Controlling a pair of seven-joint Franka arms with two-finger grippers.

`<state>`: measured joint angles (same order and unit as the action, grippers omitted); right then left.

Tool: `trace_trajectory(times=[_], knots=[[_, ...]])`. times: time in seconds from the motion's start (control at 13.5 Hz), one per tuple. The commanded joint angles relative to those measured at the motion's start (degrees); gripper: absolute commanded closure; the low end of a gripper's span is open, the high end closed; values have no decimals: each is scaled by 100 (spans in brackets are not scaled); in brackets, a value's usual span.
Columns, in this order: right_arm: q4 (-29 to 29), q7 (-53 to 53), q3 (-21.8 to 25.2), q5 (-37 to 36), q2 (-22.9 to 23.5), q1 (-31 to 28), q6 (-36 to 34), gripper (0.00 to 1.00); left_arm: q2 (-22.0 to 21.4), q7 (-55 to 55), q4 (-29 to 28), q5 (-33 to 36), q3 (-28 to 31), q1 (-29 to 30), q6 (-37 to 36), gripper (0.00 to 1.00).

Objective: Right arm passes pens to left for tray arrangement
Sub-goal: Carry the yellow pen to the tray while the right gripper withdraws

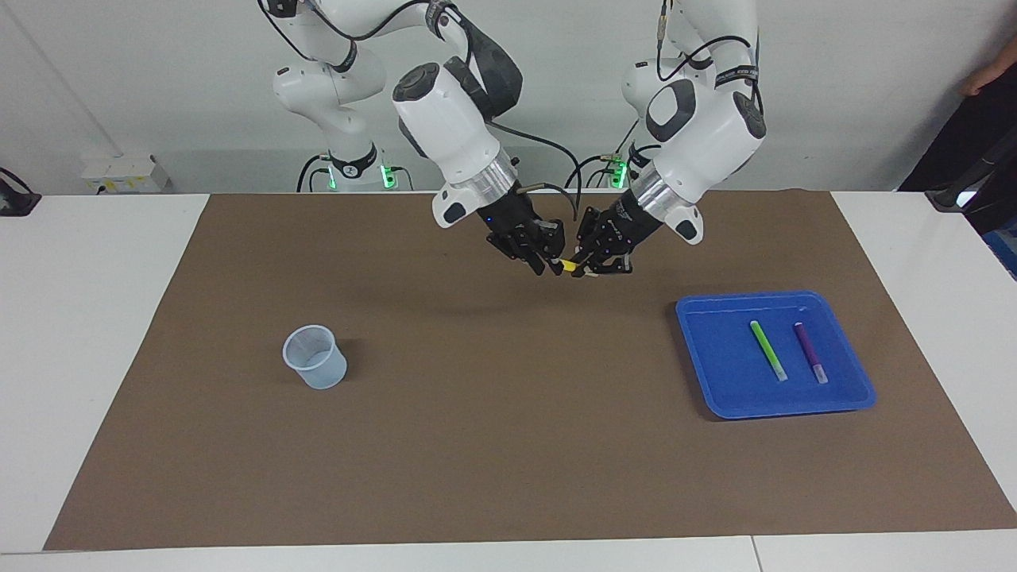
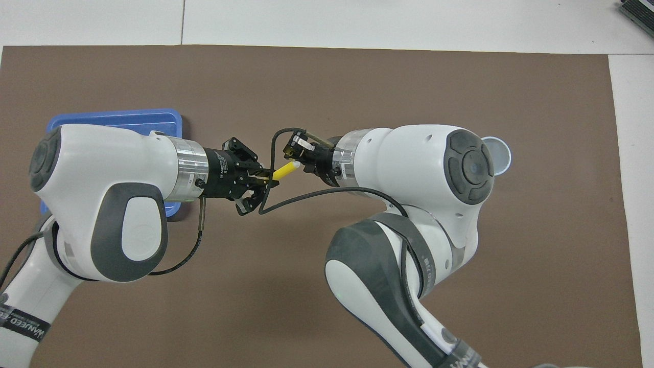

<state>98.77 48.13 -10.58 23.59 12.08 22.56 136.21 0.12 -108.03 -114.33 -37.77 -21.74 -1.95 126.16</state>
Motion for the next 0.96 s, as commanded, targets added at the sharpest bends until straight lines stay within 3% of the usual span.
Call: trace_trajectory(times=[0.0, 0.3, 0.44, 0.59, 0.82, 0.89], knots=[[-59, -364, 3, -143, -161, -260, -602, 0, -179, 176, -133, 33, 30, 150, -188, 100], [-68, -1513, 3, -627, -653, -927, -1788, 0, -232, 2077, -151, 68, 65, 563, -714, 100], [-68, -2278, 3, -803, -873, -1305, -2342, 0, -267, 3169, -142, 609, 73, 756, -961, 100], [-68, -2981, 3, -1057, -1119, -1648, -2834, 0, -276, 4642, -142, 1077, 82, 1036, -1119, 100], [-59, -3870, 3, -1251, -1444, -2096, -3503, 0, -381, 7236, -212, 1087, 82, 1504, -1445, 100], [-50, -4134, 3, -1330, -1541, -2246, -3653, 0, -381, 7487, -230, 1122, 82, 1513, -1410, 100]])
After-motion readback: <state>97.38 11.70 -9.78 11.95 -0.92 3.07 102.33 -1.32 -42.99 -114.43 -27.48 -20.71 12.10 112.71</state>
